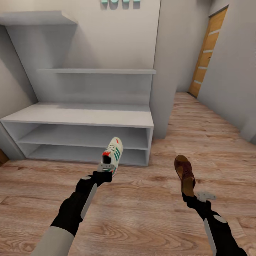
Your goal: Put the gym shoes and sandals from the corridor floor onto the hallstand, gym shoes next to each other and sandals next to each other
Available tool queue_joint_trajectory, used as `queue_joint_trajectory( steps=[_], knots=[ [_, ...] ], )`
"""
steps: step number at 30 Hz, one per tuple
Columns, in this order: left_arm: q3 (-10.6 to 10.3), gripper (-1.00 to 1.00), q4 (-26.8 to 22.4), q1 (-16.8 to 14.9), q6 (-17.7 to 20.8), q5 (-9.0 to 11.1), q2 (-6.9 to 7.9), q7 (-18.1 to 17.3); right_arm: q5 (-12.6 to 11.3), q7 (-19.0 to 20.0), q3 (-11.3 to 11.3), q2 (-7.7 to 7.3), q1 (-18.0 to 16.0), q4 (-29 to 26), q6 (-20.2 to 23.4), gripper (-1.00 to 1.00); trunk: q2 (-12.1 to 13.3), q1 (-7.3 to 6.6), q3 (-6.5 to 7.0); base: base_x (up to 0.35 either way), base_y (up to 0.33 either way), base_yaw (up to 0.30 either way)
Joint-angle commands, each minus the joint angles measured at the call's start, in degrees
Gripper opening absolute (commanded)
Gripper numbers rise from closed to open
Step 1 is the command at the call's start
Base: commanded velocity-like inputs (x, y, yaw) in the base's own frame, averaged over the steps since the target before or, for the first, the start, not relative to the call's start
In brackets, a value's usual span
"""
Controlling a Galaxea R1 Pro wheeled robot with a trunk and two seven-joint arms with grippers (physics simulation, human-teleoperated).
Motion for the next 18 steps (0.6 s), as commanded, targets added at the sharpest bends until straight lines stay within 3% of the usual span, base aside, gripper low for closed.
queue_joint_trajectory(
  steps=[1,7,11,18],
  knots=[
    [0.3,-1.0,0.3,0.2,0.0,0.6,0.22,0.4,0.5,0.8,-0.2,-0.04,-0.4,-0.4,0.7,-1.0,0.0,-0.01,-0.05,0.0,0.0,0.0],
    [0.5,-1.0,-0.1,2.0,-1.6,0.5,0.46,0.6,0.5,1.7,-0.1,0.02,-0.7,0.5,-1.1,-1.0,0.0,-0.01,-0.05,0.0,0.0,0.0],
    [1.8,-1.0,1.1,2.4,-2.8,0.6,1.57,0.6,0.5,1.7,-0.1,0.1,-0.7,-0.9,-1.2,-1.0,0.0,-0.01,-0.05,0.0,0.0,0.0],
    [3.3,-1.0,3.4,2.4,-5.1,0.4,2.09,0.6,0.5,1.6,-0.1,0.13,-0.7,-3.1,-0.6,-1.0,0.0,-0.01,-0.05,0.0,0.0,0.0]
  ],
)
